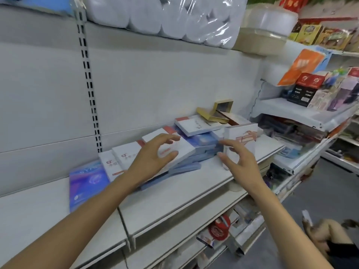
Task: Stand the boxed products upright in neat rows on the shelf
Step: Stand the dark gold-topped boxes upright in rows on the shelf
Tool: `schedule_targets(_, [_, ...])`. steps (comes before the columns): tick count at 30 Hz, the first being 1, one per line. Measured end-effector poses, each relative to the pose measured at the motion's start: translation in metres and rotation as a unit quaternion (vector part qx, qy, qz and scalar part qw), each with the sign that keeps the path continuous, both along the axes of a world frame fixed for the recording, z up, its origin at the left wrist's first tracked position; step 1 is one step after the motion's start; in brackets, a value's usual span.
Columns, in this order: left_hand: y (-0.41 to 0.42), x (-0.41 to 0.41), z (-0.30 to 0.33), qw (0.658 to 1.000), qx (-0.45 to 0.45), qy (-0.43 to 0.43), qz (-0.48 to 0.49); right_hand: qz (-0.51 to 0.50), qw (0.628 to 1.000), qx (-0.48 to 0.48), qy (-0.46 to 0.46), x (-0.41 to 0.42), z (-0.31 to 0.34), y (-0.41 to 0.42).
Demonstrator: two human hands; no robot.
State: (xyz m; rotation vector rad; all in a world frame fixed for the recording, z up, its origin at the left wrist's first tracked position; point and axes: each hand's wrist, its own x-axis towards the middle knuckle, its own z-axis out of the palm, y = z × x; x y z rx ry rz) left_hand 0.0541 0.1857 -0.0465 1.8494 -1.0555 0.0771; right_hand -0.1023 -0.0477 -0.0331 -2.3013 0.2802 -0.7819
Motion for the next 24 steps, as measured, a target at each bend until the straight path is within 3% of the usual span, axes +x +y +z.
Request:
schedule_targets(6, [-0.113,0.035,0.021,0.998,-0.001,-0.007,0.057,0.019,1.000,-0.013,0.010,0.056,0.035,-0.127])
schedule_targets(13, [-0.220,0.065,0.039,0.981,0.101,0.037,0.160,0.029,0.991,-0.121,0.043,0.154,0.068,-0.248])
schedule_targets(20, [-0.274,0.083,0.047,0.956,0.117,0.105,0.248,0.041,0.963,-0.224,0.143,0.245,0.058,-0.308])
schedule_targets(24, [-0.280,0.091,0.042,0.957,0.052,0.164,0.235,0.019,0.945,-0.308,0.112,0.263,0.044,-0.318])
